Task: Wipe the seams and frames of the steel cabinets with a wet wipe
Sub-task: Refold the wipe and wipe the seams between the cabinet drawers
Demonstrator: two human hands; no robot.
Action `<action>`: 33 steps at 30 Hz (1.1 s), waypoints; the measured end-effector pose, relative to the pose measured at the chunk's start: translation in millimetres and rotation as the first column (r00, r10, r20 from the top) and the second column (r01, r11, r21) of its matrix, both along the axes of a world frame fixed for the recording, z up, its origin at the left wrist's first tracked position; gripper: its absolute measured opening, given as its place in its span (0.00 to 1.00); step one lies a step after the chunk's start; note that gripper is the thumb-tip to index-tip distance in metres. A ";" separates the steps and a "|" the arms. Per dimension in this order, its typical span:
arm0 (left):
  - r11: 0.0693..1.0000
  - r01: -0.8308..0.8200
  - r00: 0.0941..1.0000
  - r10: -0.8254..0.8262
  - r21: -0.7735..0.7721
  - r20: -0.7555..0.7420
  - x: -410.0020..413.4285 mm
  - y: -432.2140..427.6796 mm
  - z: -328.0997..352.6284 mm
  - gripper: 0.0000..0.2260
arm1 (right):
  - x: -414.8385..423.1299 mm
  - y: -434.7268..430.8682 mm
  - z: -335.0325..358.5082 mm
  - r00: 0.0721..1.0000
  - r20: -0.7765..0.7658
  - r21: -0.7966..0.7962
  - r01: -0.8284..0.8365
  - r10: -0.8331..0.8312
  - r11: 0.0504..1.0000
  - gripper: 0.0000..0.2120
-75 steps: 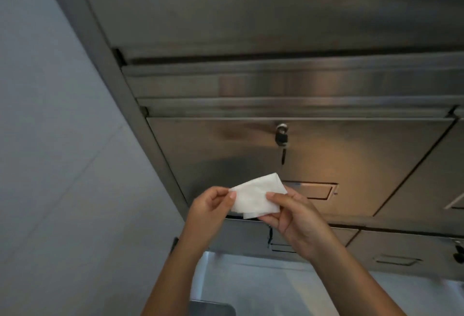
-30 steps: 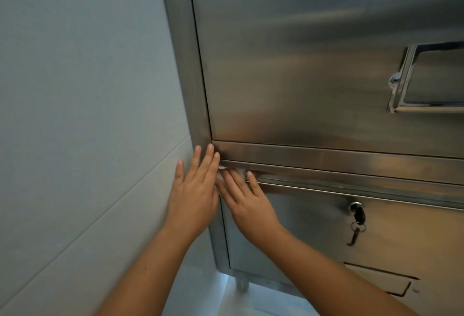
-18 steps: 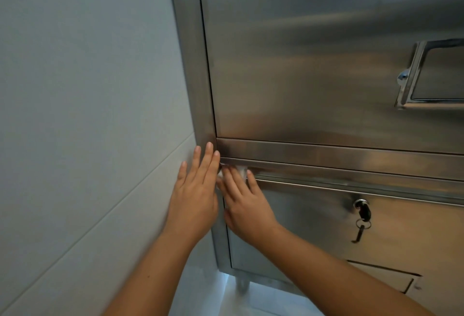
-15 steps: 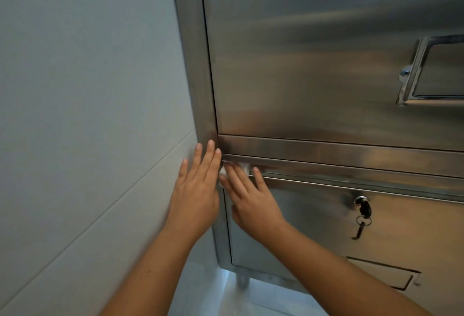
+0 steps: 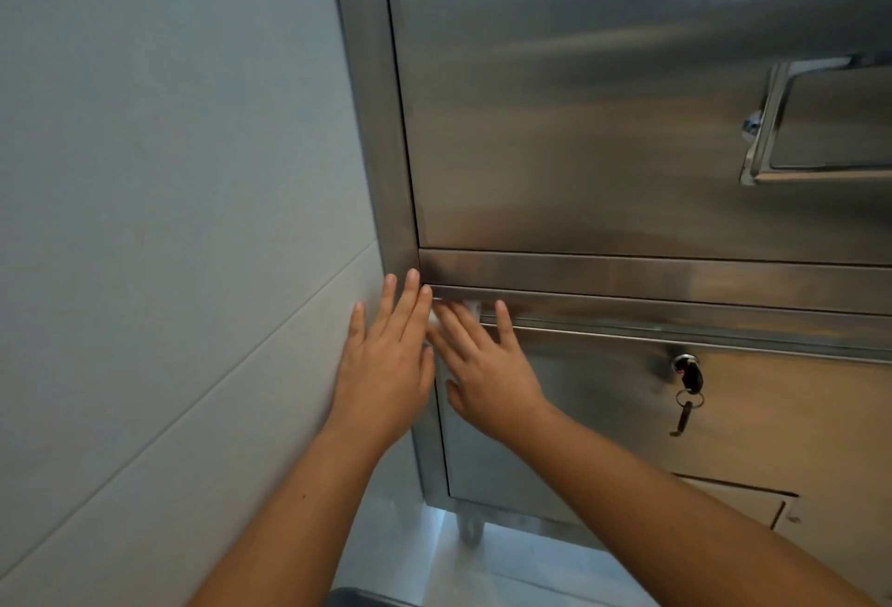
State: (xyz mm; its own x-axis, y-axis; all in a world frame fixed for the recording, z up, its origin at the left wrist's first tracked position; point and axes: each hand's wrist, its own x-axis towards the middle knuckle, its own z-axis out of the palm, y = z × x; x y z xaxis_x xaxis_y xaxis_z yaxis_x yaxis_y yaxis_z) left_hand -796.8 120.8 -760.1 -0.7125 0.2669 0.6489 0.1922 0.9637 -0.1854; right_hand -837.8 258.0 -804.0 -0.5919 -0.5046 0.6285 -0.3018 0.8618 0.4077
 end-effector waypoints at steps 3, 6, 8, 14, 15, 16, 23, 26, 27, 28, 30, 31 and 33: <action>1.000 0.015 1.000 -0.015 -0.008 0.000 -2.7 0.9 -6.8 0.26 | 5.6 25.9 -5.6 1.000 -0.023 0.033 0.001 0.000 0.999 0.38; 0.999 0.041 0.998 -0.040 -0.032 0.038 -0.1 1.4 -11.1 0.31 | 17.8 61.5 -6.7 0.998 -0.050 0.051 0.028 -0.026 0.998 0.37; 0.999 0.038 0.999 -0.037 -0.027 0.037 0.7 6.3 -12.5 0.32 | 24.9 70.3 -6.4 0.999 -0.032 0.030 0.041 -0.041 0.999 0.36; 0.975 0.099 0.994 -0.105 0.198 0.016 -5.8 70.1 -8.0 0.28 | 21.7 9.9 15.8 0.984 0.153 0.035 0.088 -0.092 0.996 0.37; 0.967 0.124 0.992 -0.127 0.223 -0.001 -7.0 71.4 -6.8 0.27 | 19.7 9.0 17.5 0.980 0.168 0.058 0.100 -0.108 0.993 0.37; 0.960 0.157 0.987 -0.158 0.230 -0.015 -8.9 70.6 -7.7 0.26 | 18.4 15.5 17.7 0.982 0.148 0.080 0.107 -0.118 0.991 0.37; 0.960 0.274 0.959 -0.268 0.065 -0.090 -19.6 93.4 -9.1 0.26 | 31.4 95.6 27.3 0.973 0.146 0.255 0.137 -0.179 0.957 0.31; 0.933 0.352 0.931 -0.342 0.071 -0.128 -16.2 109.1 -14.9 0.27 | 43.2 116.1 29.2 0.962 0.159 0.263 0.174 -0.220 0.949 0.33; 0.929 0.359 0.929 -0.348 0.083 -0.124 -15.0 114.0 -13.7 0.27 | 46.7 123.4 29.4 0.958 0.171 0.258 0.184 -0.232 0.949 0.34; 0.929 0.359 0.930 -0.349 0.090 -0.112 -13.2 118.9 -10.9 0.28 | 49.5 131.6 29.2 0.956 0.169 0.250 0.195 -0.241 0.949 0.34; 0.929 0.366 0.928 -0.359 0.059 -0.096 -9.2 126.0 -5.7 0.28 | 57.0 148.5 31.4 0.954 0.164 0.239 0.210 -0.252 0.948 0.34; 0.927 0.372 0.924 -0.367 0.036 -0.106 -8.2 129.2 -4.6 0.29 | 59.8 155.3 31.1 0.952 0.170 0.231 0.211 -0.253 0.950 0.34; 0.927 0.375 0.919 -0.369 0.024 -0.136 -6.0 138.7 -4.5 0.30 | 63.6 162.1 26.5 0.943 0.194 0.224 0.224 -0.269 0.949 0.35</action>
State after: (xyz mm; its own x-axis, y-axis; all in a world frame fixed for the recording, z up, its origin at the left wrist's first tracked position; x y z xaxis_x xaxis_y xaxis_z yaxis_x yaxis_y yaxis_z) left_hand -802.8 259.5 -764.6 -0.4788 0.4623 0.7463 0.5165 0.8357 -0.1863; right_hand -774.2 420.0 -777.5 -0.8251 -0.4250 0.3722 -0.1914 0.8302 0.5236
